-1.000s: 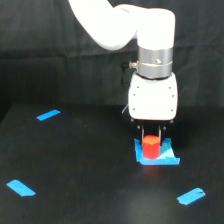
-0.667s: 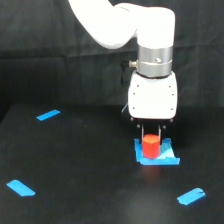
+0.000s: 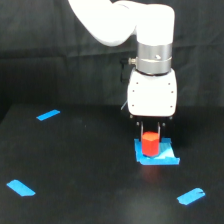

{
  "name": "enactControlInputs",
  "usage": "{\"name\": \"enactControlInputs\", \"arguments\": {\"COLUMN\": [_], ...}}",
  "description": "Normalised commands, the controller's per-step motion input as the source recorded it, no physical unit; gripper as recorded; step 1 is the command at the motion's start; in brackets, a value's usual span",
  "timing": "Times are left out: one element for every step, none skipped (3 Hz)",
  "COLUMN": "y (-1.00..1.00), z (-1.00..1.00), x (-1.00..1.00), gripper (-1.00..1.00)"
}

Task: Pick up the red object from the table

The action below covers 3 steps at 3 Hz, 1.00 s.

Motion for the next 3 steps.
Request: {"name": "enactControlInputs", "arguments": {"y": [0.0,0.02,-0.01], "z": [0.42,0.51,0.57], "x": [-0.09,-0.12,-0.16], "gripper": [-0.99,-0.99,-0.98]}}
